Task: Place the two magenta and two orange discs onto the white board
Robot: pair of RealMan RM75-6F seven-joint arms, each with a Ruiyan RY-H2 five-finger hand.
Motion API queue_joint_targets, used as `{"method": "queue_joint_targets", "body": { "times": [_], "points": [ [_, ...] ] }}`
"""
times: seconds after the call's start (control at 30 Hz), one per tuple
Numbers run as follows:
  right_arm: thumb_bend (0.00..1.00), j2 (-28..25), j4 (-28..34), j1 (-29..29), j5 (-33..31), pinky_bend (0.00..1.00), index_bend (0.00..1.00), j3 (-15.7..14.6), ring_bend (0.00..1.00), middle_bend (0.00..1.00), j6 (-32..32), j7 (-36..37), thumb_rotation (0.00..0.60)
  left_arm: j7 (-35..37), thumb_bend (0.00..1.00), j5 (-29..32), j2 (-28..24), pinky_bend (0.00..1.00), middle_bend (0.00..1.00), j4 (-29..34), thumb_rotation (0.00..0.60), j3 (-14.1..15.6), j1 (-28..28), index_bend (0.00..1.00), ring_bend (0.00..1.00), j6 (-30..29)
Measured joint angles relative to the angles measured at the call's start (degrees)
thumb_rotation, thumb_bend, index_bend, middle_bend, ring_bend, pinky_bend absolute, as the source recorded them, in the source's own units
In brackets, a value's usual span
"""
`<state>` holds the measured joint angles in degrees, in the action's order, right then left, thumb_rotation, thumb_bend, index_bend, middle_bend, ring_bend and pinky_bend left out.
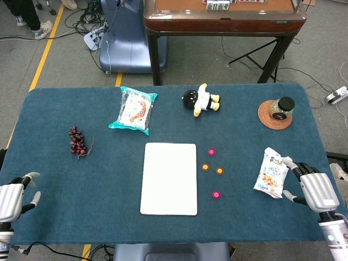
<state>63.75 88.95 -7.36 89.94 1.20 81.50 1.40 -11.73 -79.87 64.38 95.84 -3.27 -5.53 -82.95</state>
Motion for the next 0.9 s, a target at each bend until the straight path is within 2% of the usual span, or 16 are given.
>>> {"method": "queue_joint_targets", "body": {
  "times": [0.23, 0.33, 0.4, 0.43, 0.57, 0.67, 0.73, 0.9],
  "points": [
    [0.07, 0.4, -0.3, -0.2, -0.1, 0.40, 0.22, 0.1, 0.27, 0.34, -0.3, 0.5, 0.600, 0.0, 0.38, -0.3, -0.1, 0.63, 0.51, 0.1, 0.600, 0.2, 0.4, 0.38, 0.42, -0.6],
    [0.08, 0.8, -0.5, -0.6, -0.1, 0.48, 0.24, 0.2, 0.32, 0.38, -0.7, 0.0, 0.600, 0.2, 0.38, 0.1, -0.1, 0.63, 0.51, -0.1, 0.600, 0.0, 0.3, 0.39, 0.42, -0.4],
    [0.08, 1.4, -0.6, -0.9, 0.4, 0.62, 0.27, 0.3, 0.43, 0.44, -0.7, -0.7, 0.600, 0.5, 0.38, 0.4, -0.1, 0.63, 0.51, -0.3, 0.600, -0.1, 0.3, 0.39, 0.42, -0.3],
    [0.08, 1.8, -0.7, -1.1, 0.7, 0.66, 0.28, 0.3, 0.48, 0.47, -0.7, -1.0, 0.600, 0.6, 0.38, 0.5, -0.1, 0.63, 0.51, -0.4, 0.600, -0.1, 0.3, 0.39, 0.42, -0.2],
    [0.08, 2.9, -0.7, -2.7, 2.0, 0.83, 0.32, 0.3, 0.74, 0.72, -2.0, -2.7, 0.600, 1.5, 0.38, 1.0, -0.3, 0.63, 0.51, -0.6, 0.600, -0.4, 0.3, 0.39, 0.42, 0.0],
    [0.09, 3.3, 0.1, -4.3, 2.6, 0.98, 0.35, 0.3, 0.96, 0.95, -4.1, -4.8, 0.600, 2.1, 0.38, 0.7, -0.6, 0.63, 0.51, -0.5, 0.600, -0.5, 0.4, 0.39, 0.42, -0.6],
    [0.10, 3.3, 1.4, -5.5, 2.9, 1.00, 0.38, 0.3, 1.00, 1.00, -6.1, -6.4, 0.600, 2.4, 0.38, 0.7, -0.7, 0.63, 0.51, -0.4, 0.600, -0.5, 0.6, 0.39, 0.42, -0.8],
    [0.12, 3.7, 4.5, -8.5, 2.9, 1.00, 0.40, 0.5, 1.00, 1.00, -10.7, -12.2, 0.600, 2.6, 0.38, 0.9, -1.0, 0.63, 0.51, -0.4, 0.600, -0.6, 0.7, 0.39, 0.42, -0.8]
  ]
}}
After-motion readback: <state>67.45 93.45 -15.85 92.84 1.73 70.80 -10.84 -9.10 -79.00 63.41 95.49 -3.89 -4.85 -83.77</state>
